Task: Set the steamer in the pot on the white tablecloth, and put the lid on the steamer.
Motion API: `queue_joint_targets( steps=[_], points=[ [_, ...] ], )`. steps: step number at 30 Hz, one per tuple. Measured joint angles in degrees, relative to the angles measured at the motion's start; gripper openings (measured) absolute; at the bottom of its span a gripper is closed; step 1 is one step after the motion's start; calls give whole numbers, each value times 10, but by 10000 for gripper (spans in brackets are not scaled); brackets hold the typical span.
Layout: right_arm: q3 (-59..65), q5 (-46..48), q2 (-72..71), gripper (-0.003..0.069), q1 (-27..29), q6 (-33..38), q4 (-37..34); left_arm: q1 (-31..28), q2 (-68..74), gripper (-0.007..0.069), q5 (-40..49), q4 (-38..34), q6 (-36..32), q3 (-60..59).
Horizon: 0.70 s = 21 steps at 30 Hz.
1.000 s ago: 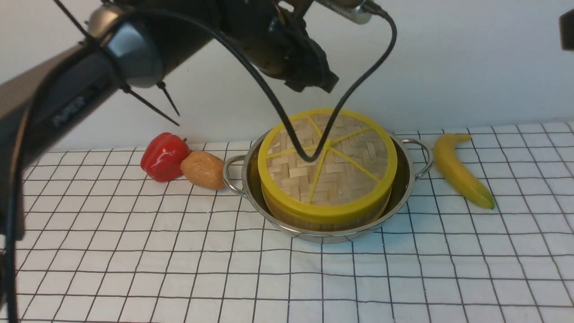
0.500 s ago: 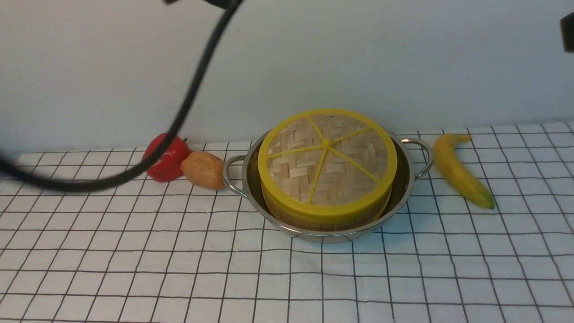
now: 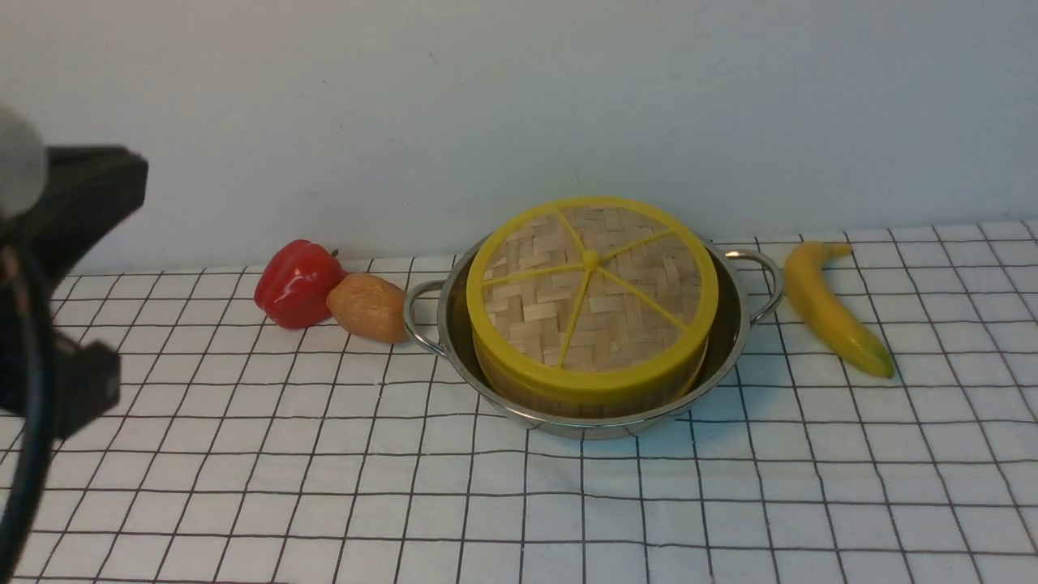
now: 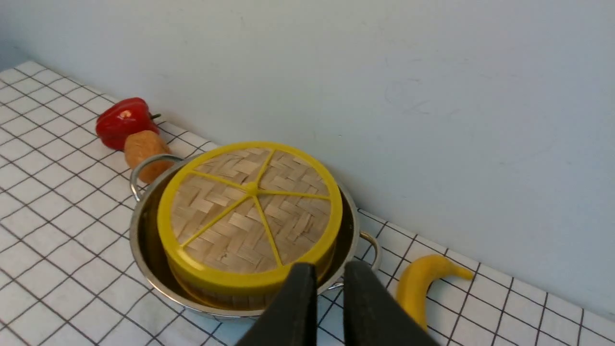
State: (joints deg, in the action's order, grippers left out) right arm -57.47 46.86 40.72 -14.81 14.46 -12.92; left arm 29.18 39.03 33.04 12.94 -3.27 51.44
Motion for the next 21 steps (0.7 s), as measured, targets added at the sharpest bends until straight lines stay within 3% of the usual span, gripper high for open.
queue_joint_targets(
  steps=[8,21],
  points=[
    [138,-60,-115,113,0,-16,7,0,-129,-21,-33,0,49,-113],
    [158,-35,-134,124,0,-54,-20,0,-225,-19,-39,-3,109,-180]
  ],
)
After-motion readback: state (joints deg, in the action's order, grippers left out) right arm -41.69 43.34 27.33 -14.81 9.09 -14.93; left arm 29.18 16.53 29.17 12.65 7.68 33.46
